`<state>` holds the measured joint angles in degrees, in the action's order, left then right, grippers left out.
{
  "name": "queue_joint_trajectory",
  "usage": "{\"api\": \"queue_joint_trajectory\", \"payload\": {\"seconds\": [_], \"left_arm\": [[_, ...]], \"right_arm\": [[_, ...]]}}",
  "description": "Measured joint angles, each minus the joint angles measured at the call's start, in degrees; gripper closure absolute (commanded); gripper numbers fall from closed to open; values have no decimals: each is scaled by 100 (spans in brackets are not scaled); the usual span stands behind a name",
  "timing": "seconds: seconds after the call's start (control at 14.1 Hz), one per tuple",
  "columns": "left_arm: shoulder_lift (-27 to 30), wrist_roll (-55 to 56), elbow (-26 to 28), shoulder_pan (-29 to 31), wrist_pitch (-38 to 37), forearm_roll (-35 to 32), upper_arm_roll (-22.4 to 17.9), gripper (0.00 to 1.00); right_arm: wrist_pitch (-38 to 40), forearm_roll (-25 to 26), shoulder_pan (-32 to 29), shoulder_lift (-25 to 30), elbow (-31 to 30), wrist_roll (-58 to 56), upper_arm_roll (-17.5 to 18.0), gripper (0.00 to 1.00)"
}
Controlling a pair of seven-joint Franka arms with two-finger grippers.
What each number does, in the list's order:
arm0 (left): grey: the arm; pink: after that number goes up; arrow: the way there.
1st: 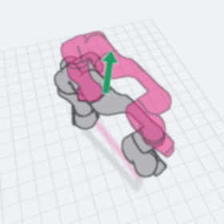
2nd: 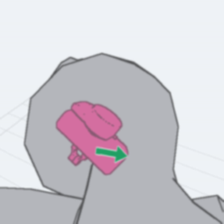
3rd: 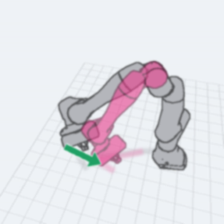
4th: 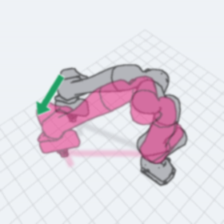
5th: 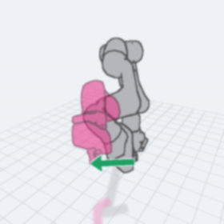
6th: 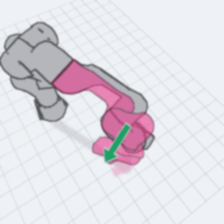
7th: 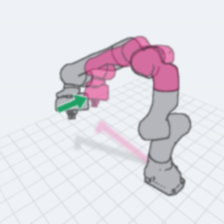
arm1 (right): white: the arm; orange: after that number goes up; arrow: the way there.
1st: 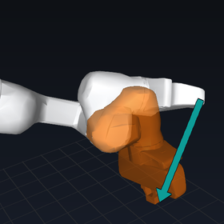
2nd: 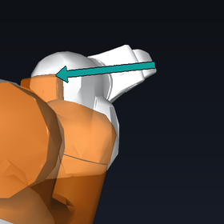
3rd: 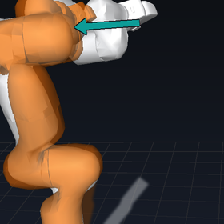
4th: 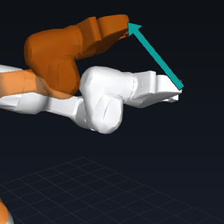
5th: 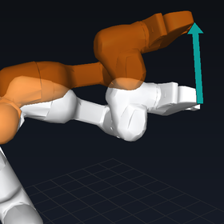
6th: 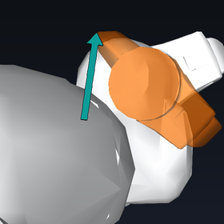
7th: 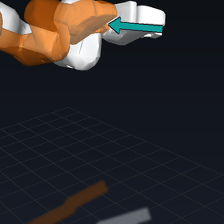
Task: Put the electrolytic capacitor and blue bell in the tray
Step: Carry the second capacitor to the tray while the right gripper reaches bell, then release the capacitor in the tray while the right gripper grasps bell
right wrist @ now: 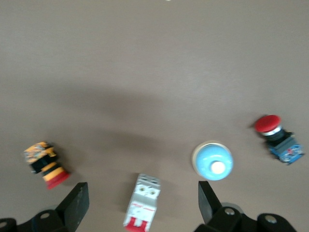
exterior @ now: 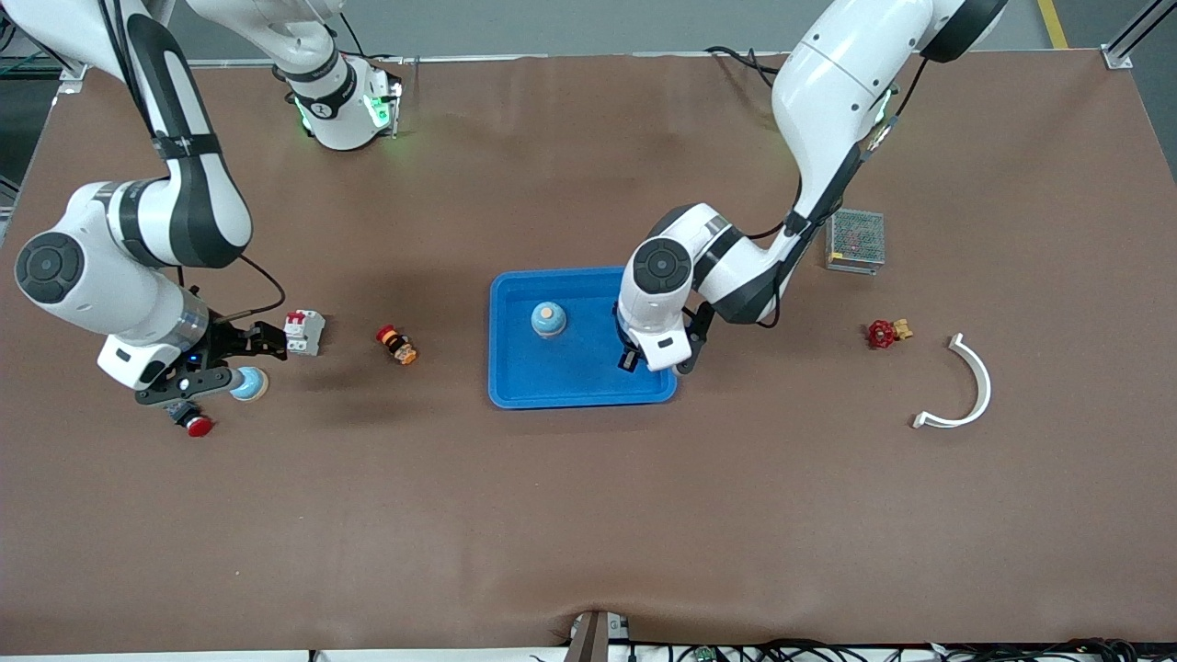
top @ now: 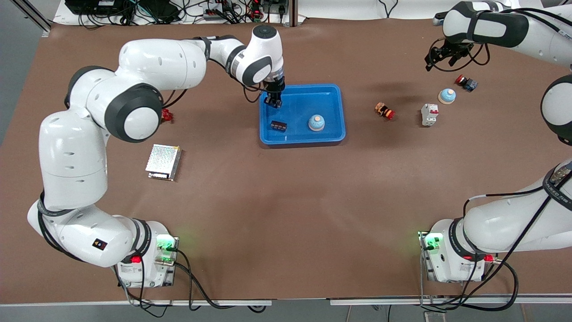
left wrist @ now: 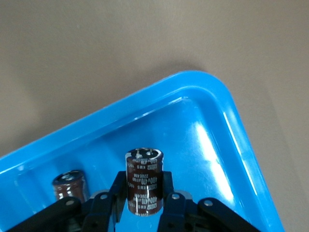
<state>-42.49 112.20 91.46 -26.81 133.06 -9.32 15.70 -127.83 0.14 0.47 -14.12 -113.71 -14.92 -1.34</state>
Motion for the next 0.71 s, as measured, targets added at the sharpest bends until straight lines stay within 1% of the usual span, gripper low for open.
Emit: {"api": "queue_joint_trajectory", "payload": {"seconds": [0.07, 0.14, 0.21, 0.42, 0.71], "left_arm": [[-61, 30, -4, -2, 59, 0, -5, 70], [-106, 36, -22, -1, 93, 0, -12, 38], [-130, 36, -49, 2, 104, 0, -21, 0], [-132, -17, -224, 20, 110, 0, -67, 0], [-89, -353, -592, 50, 84, -8, -234, 0]], "right_arm": [[-111, 141, -31, -46, -11, -7, 1, 0], [-246, 245, -67, -114, -22, -71, 3, 0], [-396, 282, -123, -208, -31, -254, 3, 0], [-880, 297, -430, -543, -36, -964, 0, 0], [-1183, 301, -623, -835, -36, -1324, 2, 0]]}}
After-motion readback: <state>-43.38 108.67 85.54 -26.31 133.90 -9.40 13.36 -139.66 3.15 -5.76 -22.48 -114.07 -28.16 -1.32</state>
